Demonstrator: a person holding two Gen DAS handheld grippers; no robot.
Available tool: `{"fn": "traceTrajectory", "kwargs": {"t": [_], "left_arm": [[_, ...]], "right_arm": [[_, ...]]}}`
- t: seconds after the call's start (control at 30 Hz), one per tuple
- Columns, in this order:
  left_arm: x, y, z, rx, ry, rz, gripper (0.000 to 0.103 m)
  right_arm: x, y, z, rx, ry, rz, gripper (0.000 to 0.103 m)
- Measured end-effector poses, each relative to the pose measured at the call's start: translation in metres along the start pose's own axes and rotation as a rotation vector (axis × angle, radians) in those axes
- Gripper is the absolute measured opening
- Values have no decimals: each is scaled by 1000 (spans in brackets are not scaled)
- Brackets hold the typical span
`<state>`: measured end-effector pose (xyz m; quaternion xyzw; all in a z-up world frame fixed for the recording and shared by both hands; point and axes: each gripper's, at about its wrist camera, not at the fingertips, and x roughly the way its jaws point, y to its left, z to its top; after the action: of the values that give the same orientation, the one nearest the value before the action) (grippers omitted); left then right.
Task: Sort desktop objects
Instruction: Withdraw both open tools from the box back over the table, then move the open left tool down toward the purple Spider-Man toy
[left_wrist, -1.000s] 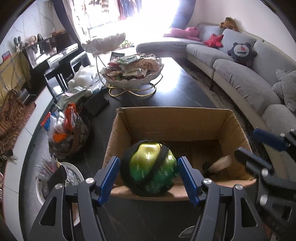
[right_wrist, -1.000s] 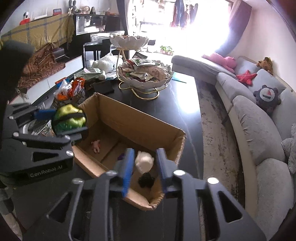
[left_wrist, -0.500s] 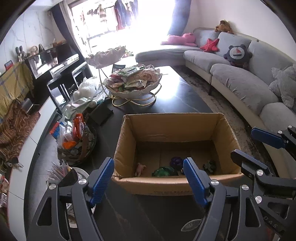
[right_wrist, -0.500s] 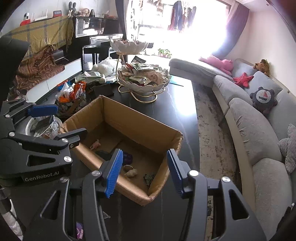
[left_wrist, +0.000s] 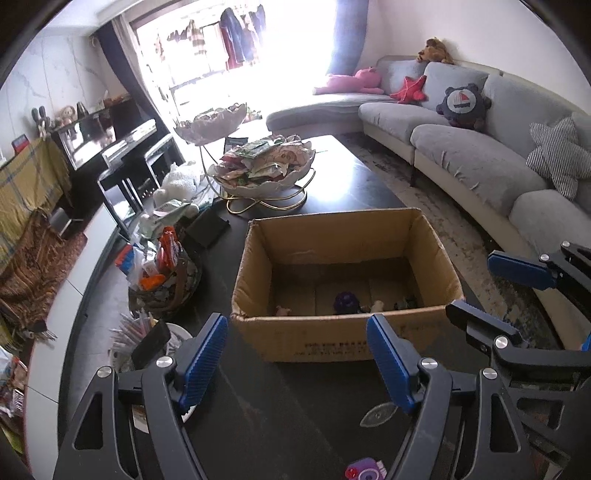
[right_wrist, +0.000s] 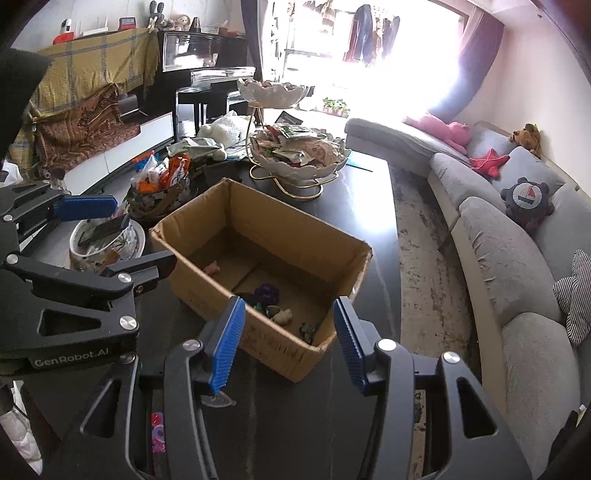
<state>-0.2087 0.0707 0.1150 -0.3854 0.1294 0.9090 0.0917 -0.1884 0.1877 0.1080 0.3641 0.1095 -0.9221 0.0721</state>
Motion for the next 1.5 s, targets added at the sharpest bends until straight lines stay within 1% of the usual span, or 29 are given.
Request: {"fn": "traceTrajectory", "kwargs": {"t": [0.23,0.47,0.6,0.87,1.07,1.2,1.5], "left_arm": [[-17,2,-17,-8,-4,-2,74],[-20,6,-40,-49,34,-9,74],[-19,6,-58,-60,64,0,74],[-16,3,-92,-86,124,-14,74],[-8,-5,-121,-119,192,-50,74],[-1,-13,-136,-124,229,-59,74],[10,-22,-154,-121,276,-75,74]], "right_arm": [[-14,3,-16,9,6,8,47],[-19,5,-32,17,25,16,47],[-21,6,-41,23,36,23,47],[-23,12,-60,24,62,40,47],[-22,17,-76,30,85,51,47],[-22,20,-85,36,97,59,47],[-19,28,-101,37,126,73,47]]}}
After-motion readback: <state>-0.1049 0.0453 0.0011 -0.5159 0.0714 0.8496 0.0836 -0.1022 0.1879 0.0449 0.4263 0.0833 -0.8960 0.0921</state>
